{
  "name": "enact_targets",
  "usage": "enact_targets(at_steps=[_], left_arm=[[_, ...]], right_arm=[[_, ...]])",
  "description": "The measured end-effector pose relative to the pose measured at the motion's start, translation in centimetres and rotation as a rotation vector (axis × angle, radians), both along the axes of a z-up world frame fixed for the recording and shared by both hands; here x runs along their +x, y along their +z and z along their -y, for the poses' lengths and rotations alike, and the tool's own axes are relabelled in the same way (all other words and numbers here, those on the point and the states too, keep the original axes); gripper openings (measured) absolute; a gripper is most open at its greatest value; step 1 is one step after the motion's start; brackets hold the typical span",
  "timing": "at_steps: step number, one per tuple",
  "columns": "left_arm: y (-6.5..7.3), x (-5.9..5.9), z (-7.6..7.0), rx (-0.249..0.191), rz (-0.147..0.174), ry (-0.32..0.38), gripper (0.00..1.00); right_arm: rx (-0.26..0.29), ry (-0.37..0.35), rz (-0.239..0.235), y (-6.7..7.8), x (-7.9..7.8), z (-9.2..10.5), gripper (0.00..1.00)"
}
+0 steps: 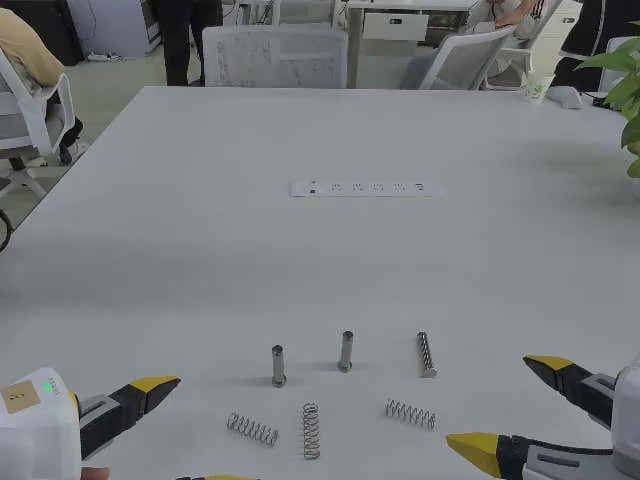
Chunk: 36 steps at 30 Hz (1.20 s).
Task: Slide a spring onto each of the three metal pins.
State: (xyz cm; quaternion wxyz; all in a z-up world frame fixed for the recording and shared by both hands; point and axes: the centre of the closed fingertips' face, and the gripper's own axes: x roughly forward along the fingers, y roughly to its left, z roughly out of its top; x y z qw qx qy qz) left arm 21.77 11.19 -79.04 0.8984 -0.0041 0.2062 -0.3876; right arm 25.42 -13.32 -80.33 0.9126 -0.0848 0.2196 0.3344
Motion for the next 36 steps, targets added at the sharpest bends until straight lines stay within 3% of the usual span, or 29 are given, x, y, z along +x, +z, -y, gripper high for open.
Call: enact_targets(at_steps=[36], left_arm=[[-0.20,-0.33,0.14,0.017,-0.016,-0.003,0.84]], right_arm=[[0.007,0.011,-0.020,-0.24,-0.26,-0.44,0.81]])
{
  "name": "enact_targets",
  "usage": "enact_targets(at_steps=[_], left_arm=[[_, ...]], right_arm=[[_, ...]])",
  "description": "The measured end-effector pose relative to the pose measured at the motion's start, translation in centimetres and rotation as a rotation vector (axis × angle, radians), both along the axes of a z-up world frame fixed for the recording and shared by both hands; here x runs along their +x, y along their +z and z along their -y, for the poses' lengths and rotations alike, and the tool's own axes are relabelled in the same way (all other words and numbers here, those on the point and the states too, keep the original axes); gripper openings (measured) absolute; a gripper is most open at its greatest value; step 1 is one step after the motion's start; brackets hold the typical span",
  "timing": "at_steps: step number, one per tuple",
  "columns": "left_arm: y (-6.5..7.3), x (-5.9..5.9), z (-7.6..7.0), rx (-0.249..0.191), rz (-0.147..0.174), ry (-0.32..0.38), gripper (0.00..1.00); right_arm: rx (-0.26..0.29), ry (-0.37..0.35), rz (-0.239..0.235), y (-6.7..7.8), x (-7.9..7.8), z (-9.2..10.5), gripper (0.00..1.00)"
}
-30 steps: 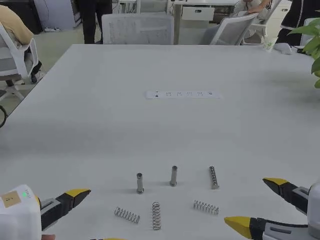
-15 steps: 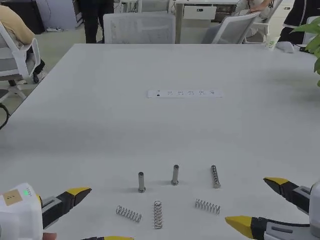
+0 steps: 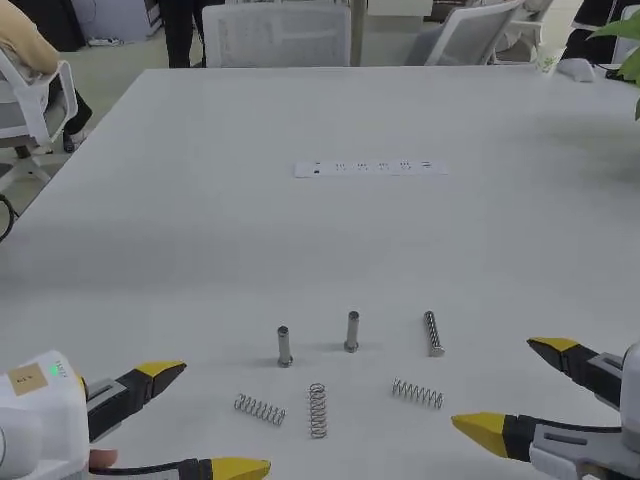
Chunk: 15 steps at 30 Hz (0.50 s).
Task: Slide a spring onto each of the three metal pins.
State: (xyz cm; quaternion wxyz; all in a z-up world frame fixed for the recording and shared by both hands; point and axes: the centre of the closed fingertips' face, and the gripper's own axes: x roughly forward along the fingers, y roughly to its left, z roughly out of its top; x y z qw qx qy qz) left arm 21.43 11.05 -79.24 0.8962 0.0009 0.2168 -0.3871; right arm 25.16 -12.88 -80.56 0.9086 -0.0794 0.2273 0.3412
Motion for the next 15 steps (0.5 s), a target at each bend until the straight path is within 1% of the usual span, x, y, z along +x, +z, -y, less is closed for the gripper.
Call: enact_targets(at_steps=[7,12,15], left_arm=[[-0.16,-0.06,0.08,0.007,-0.009,-0.005,0.84],[-0.18,-0.04,0.09,0.007,-0.012,-0.003,0.84],[-0.24,-0.05,0.10,0.008,-0.015,-0.004,0.84]], right_arm=[[0.001,0.006,-0.011,-0.15,-0.10,-0.14,0.80],[0.024,-0.008,-0.023,-0.10,-0.01,0.02,0.80],[0.025,-0.012,-0.028,-0.20,0.00,0.13,0.79]])
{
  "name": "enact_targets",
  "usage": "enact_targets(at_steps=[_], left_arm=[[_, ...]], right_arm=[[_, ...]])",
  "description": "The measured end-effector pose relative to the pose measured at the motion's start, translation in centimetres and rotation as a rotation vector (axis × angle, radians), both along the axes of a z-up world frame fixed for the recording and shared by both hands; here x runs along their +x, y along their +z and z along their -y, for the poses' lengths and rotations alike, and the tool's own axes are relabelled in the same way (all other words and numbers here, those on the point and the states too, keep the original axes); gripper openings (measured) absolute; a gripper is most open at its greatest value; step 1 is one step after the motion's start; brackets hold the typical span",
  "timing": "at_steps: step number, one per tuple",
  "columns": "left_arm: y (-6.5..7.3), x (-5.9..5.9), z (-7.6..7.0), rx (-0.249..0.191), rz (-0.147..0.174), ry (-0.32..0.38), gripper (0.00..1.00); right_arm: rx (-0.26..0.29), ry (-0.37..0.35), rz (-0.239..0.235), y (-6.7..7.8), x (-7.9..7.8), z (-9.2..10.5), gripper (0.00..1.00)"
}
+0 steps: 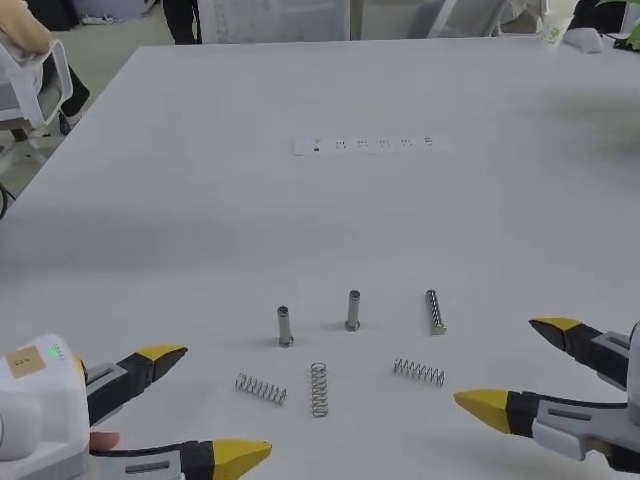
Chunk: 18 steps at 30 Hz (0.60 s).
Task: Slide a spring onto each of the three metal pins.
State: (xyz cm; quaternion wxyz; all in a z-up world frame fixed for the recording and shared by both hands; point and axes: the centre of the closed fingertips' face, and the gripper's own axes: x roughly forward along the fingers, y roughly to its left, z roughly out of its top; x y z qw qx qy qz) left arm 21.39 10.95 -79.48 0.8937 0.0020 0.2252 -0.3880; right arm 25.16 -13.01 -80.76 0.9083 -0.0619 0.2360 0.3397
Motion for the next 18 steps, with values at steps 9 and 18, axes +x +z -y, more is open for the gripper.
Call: enact_targets(at_steps=[9,18], left_arm=[[0.0,0.2,0.0,-0.001,0.000,-0.006,0.84],[0.0,0.3,0.0,0.005,0.008,-0.009,0.83]], right_arm=[[-0.010,0.014,-0.021,-0.2,0.3,0.0,0.80],[-0.032,0.000,-0.008,1.6,3.0,0.8,0.79]])
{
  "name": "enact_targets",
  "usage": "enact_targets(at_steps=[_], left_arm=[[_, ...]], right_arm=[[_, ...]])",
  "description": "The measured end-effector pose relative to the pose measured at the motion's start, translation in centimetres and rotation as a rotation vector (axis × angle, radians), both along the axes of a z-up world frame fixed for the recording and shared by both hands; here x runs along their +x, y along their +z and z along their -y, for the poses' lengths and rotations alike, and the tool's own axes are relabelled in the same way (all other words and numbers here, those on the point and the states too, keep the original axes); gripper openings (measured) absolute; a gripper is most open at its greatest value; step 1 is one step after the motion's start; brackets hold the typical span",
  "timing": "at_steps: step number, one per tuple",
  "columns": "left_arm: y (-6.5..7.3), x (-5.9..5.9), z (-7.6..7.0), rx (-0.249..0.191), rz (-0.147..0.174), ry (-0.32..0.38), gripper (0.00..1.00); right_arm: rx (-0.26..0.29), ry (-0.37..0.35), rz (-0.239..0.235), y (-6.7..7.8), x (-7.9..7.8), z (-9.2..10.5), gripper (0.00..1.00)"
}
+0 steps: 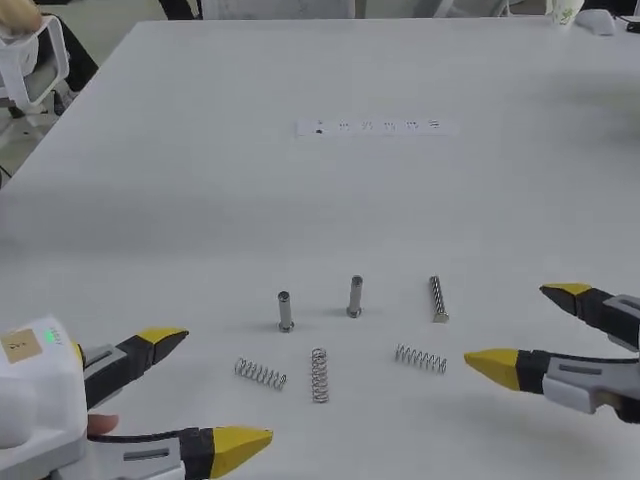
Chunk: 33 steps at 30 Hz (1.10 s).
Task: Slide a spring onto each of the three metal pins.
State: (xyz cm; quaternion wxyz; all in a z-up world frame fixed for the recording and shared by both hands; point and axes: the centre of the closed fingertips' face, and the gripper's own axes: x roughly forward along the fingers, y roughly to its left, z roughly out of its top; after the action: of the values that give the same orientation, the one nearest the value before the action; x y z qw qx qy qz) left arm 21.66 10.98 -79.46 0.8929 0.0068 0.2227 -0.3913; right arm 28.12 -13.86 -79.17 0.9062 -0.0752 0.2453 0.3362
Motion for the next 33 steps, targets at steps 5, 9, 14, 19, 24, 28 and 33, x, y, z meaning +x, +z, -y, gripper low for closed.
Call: enact_targets(at_steps=[5,9,14,19,24,28,33], left_arm=[[0.2,0.1,-0.1,-0.006,0.006,0.010,0.83],[0.2,0.2,-0.1,-0.008,0.008,0.014,0.83],[0.3,0.2,0.0,-0.008,0.011,0.018,0.83],[0.3,0.2,0.0,-0.008,0.011,0.018,0.83],[0.2,0.2,0.1,-0.010,0.009,0.016,0.83],[0.1,0.1,0.2,-0.005,0.006,0.006,0.83],[0.0,0.1,0.3,-0.002,0.002,0.001,0.82]], right_arm=[[-0.016,0.013,-0.004,0.3,1.4,-0.6,0.78],[-0.031,0.029,-0.006,0.4,2.6,-1.4,0.77],[-0.052,0.058,-0.021,0.0,3.7,-2.3,0.75],[-0.068,0.065,-0.049,-0.6,4.8,-3.1,0.72],[-0.101,0.056,-0.084,-1.2,5.7,-3.4,0.65],[-0.133,0.036,-0.116,-1.9,6.3,-3.4,0.60],[-0.166,0.014,-0.156,-2.8,6.6,-3.4,0.51]])
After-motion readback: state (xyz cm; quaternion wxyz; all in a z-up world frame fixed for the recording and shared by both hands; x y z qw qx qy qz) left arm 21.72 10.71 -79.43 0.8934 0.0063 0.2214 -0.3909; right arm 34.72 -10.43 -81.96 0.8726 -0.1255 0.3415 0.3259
